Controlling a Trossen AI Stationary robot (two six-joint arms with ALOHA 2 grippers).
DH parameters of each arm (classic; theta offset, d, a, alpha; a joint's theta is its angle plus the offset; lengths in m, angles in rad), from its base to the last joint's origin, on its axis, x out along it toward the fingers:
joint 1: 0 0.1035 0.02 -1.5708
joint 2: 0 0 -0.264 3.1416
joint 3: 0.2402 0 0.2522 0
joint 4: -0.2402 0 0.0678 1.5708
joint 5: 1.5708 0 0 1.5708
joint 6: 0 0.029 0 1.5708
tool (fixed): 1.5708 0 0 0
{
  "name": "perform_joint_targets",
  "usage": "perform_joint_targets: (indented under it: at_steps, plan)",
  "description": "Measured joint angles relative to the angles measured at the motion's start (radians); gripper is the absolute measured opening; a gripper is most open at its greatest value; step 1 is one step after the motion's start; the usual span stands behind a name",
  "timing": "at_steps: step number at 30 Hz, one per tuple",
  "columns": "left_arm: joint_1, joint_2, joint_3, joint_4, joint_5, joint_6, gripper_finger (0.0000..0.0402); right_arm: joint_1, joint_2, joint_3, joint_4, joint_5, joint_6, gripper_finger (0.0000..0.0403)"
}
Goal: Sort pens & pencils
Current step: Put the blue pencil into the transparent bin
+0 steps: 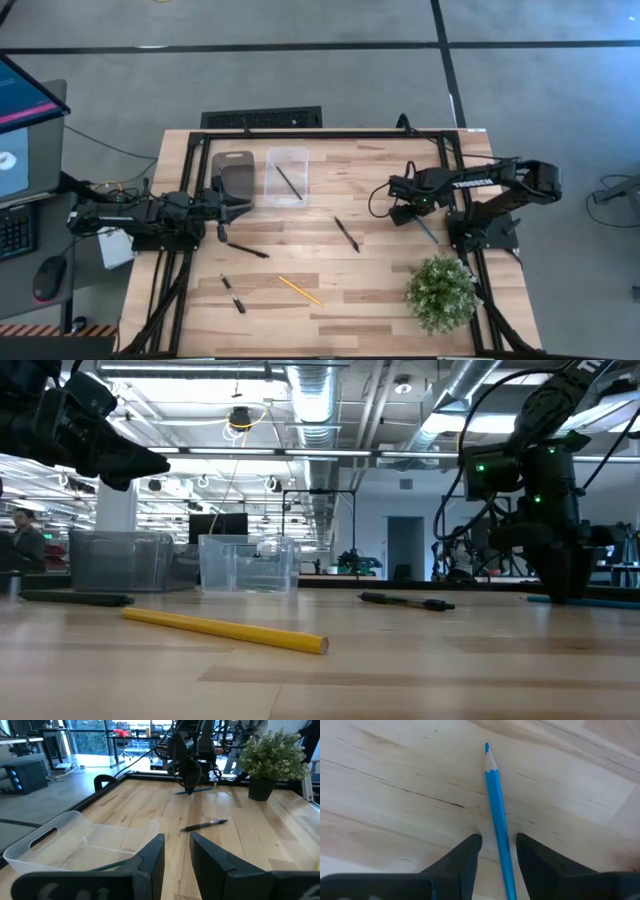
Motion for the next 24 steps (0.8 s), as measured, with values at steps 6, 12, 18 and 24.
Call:
perform_joint_targets:
  at_steps: [6,12,18,24]
  plan:
    - [0.000,0.000,0.000,0.000,0.000,0.000,0.0082,0.000,0.000,0.000,0.002,0.008,0.000,0.0150]
    - [0.000,0.000,0.000,0.000,0.001,0.000,0.0082,0.001,0.000,0.000,0.003,0.014,0.000,0.0140]
    - [0.000,0.000,0.000,0.000,0.001,0.000,0.0082,0.001,0.000,0.000,0.005,0.019,0.000,0.0132]
    - [0.000,0.000,0.000,0.000,0.001,0.000,0.0082,0.004,0.000,0.000,0.006,0.027,0.000,0.0125]
